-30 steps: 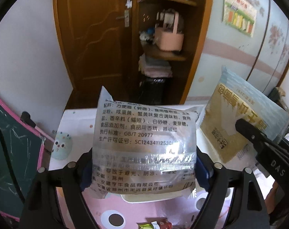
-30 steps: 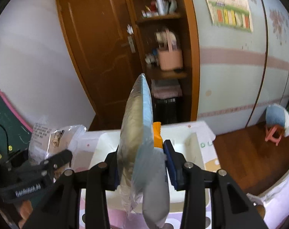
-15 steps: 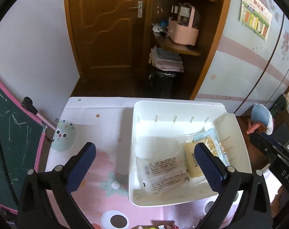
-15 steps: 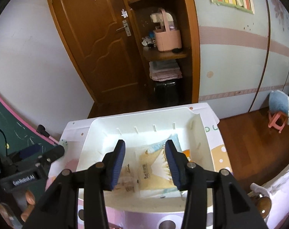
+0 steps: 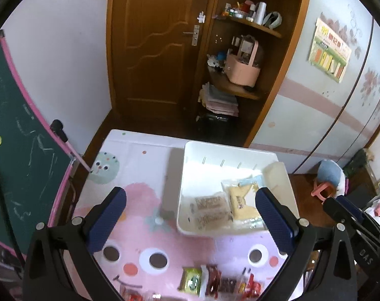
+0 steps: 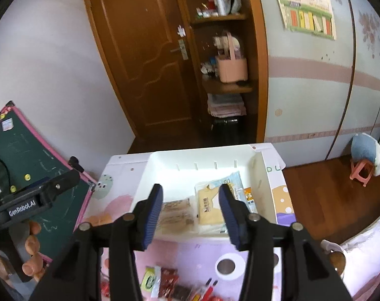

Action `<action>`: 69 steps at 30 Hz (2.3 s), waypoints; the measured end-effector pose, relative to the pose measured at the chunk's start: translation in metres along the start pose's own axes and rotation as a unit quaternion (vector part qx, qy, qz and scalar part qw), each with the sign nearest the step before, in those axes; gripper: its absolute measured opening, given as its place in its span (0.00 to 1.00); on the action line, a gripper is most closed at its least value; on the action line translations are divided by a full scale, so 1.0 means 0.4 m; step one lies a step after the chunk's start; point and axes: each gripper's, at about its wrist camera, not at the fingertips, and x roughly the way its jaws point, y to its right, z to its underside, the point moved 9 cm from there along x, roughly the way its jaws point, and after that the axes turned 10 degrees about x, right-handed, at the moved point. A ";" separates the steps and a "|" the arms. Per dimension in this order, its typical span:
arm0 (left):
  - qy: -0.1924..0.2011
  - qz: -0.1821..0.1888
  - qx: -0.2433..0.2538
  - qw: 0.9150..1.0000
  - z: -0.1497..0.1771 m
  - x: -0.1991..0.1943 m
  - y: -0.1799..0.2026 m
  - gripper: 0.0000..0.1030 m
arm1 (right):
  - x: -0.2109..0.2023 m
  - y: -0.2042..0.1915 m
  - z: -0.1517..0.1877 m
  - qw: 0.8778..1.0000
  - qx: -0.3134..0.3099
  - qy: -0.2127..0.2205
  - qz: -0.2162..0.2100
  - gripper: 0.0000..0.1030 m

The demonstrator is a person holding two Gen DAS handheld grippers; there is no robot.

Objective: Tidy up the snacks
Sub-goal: 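Withdraw both grippers from the tray back over the remaining snacks, then grasp the clear bag of crumbly bread with the left gripper while the right grasps the red-white snack pack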

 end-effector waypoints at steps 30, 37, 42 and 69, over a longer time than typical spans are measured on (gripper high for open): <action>-0.050 0.065 0.108 0.991 0.512 -0.187 -0.032 0.99 | -0.287 0.030 0.446 0.994 -0.082 0.019 0.066 0.57; -0.103 0.075 0.163 0.978 0.605 -0.097 -0.002 0.99 | -0.211 0.064 0.571 0.991 -0.104 -0.062 0.056 0.57; -0.130 0.078 0.207 0.966 0.656 -0.020 0.017 0.99 | -0.139 0.089 0.669 0.983 -0.104 -0.142 0.043 0.57; -0.235 0.087 0.336 0.908 0.766 0.255 0.088 0.46 | 0.039 0.093 0.859 0.939 -0.169 -0.300 0.014 0.65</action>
